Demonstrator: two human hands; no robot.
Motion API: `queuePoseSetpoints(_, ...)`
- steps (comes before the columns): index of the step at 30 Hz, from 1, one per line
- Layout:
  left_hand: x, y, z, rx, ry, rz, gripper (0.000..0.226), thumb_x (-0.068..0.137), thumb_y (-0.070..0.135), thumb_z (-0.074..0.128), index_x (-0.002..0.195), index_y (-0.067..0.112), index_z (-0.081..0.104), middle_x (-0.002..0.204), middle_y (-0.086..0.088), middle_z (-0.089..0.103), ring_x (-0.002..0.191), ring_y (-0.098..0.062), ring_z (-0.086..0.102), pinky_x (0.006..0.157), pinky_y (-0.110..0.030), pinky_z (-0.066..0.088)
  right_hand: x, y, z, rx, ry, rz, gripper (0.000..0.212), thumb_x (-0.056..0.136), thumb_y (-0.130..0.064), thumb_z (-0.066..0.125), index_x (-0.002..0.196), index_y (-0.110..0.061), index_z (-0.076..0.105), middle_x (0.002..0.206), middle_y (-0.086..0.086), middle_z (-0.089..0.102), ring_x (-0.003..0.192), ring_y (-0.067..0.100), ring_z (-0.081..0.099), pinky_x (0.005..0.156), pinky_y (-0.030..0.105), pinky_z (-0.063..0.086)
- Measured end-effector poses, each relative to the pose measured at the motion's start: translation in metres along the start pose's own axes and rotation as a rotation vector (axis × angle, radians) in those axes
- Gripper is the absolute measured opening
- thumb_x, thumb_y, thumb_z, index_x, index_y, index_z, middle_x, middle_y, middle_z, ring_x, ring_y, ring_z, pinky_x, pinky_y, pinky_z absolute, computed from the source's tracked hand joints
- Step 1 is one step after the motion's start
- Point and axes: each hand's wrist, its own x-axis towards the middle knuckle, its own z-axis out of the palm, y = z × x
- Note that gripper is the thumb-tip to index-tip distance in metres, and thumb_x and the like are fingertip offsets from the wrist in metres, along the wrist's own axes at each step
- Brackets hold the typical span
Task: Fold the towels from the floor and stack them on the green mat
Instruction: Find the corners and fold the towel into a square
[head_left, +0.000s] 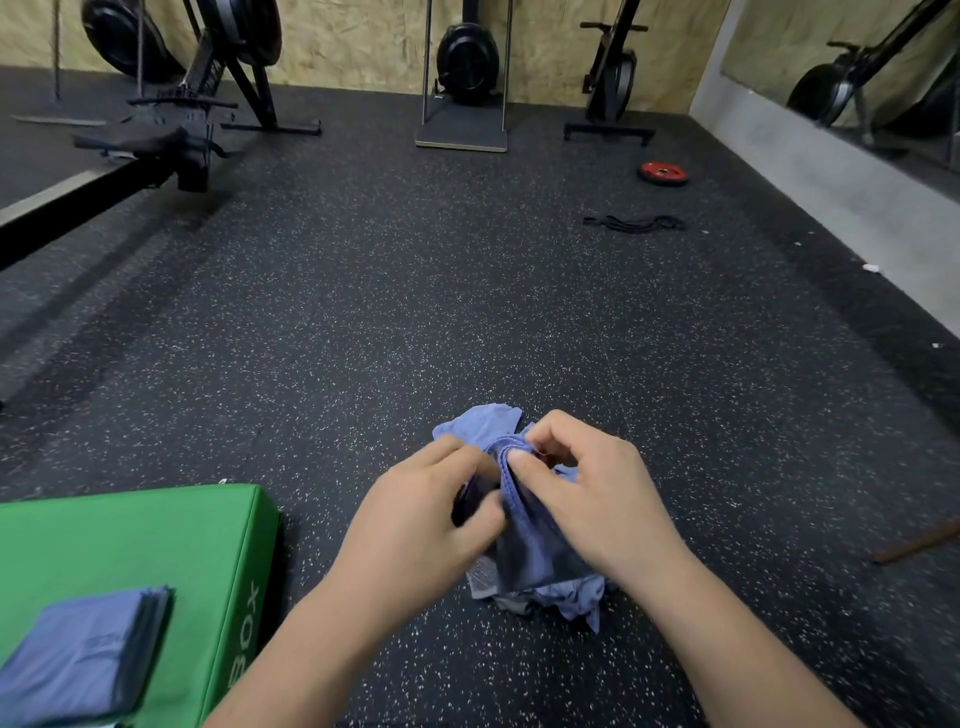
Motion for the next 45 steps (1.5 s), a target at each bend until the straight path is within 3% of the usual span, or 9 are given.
queuePoseSetpoints(3,-0.002,0.004,0.008,0.096,-0.019,-0.031,0.042,0.085,0.073,0.060,0.081,0.034,0.047,0.086,0.012,0.049,0.076,-0.010,0.053,0.067,-0.035,0.048,-0.001,-0.001,0.001,0.042,-0.051,0.011,0.010,0.099,-0.025,0.073,0.090,-0.024,0.070,0.085,-0.011,0.073,0.086,0.008,0.067,0.081,0.023,0.050)
queuePoseSetpoints(6,-0.002,0.002,0.012,0.186,0.015,-0.072,0.049,0.085,0.074,0.059,0.076,0.032,0.034,0.080,0.011,0.043,0.070,-0.011,0.047,0.059,-0.033,0.038,-0.003,0.000,0.003,0.065,-0.095,0.002,0.007,0.101,-0.025,0.072,0.094,-0.025,0.070,0.088,-0.010,0.073,0.089,0.010,0.067,0.086,0.029,0.052)
queuePoseSetpoints(10,0.003,-0.007,0.008,0.194,0.063,-0.051,0.032,0.091,0.057,0.056,0.078,0.028,0.051,0.080,0.012,0.048,0.073,-0.011,0.052,0.065,-0.036,0.043,-0.003,0.003,-0.001,0.030,-0.096,-0.053,0.005,0.102,-0.023,0.070,0.098,-0.025,0.069,0.091,-0.008,0.071,0.092,0.012,0.065,0.089,0.031,0.049)
queuePoseSetpoints(16,0.008,-0.038,-0.005,0.171,-0.080,0.009,0.037,0.094,0.065,0.051,0.081,0.033,0.064,0.082,0.018,0.055,0.084,-0.008,0.052,0.081,-0.037,0.043,0.002,0.011,-0.011,-0.010,-0.059,-0.076,0.007,0.104,-0.021,0.067,0.099,-0.024,0.067,0.096,-0.007,0.069,0.095,0.012,0.064,0.089,0.028,0.047)
queuePoseSetpoints(20,0.009,-0.052,-0.013,0.088,-0.075,0.062,0.022,0.098,0.054,0.068,0.087,0.035,0.070,0.090,0.021,0.058,0.084,0.003,0.057,0.076,-0.028,0.046,0.003,0.014,-0.014,-0.021,-0.074,-0.059,0.008,0.107,-0.022,0.062,0.099,-0.025,0.063,0.099,-0.010,0.067,0.096,0.009,0.062,0.084,0.023,0.046)
queuePoseSetpoints(25,0.013,-0.056,-0.026,0.002,-0.002,0.032,0.006,0.090,0.034,0.086,0.090,0.036,0.081,0.091,0.019,0.067,0.083,-0.007,0.067,0.073,-0.019,0.049,0.005,0.016,-0.015,-0.032,-0.060,-0.055,0.010,0.109,-0.024,0.059,0.099,-0.024,0.061,0.091,-0.009,0.067,0.088,0.012,0.060,0.080,0.030,0.046)
queuePoseSetpoints(32,0.012,-0.055,-0.038,-0.122,0.049,0.023,0.032,0.095,0.016,0.081,0.110,0.043,0.083,0.096,0.016,0.071,0.081,-0.015,0.070,0.072,-0.031,0.053,0.007,0.014,-0.023,-0.021,-0.006,-0.033,0.010,0.109,-0.029,0.058,0.099,-0.030,0.059,0.089,-0.014,0.065,0.084,0.008,0.058,0.074,0.030,0.044)
queuePoseSetpoints(38,0.010,-0.040,-0.046,-0.217,0.120,-0.068,0.033,0.091,0.022,0.086,0.114,0.043,0.075,0.094,0.012,0.076,0.072,-0.007,0.063,0.069,-0.019,0.049,0.007,0.013,-0.030,-0.011,-0.062,0.025,0.003,0.105,-0.032,0.065,0.103,-0.031,0.063,0.098,-0.017,0.069,0.090,0.006,0.062,0.083,0.031,0.050)
queuePoseSetpoints(45,0.007,-0.025,-0.026,-0.168,-0.040,-0.012,0.027,0.086,0.014,0.089,0.102,0.034,0.079,0.092,0.024,0.078,0.091,-0.002,0.074,0.083,-0.018,0.053,-0.001,0.003,-0.011,-0.109,-0.267,0.007,0.053,0.085,-0.052,0.083,0.132,-0.044,0.059,0.129,-0.029,0.062,0.124,-0.014,0.053,0.097,0.005,0.036)
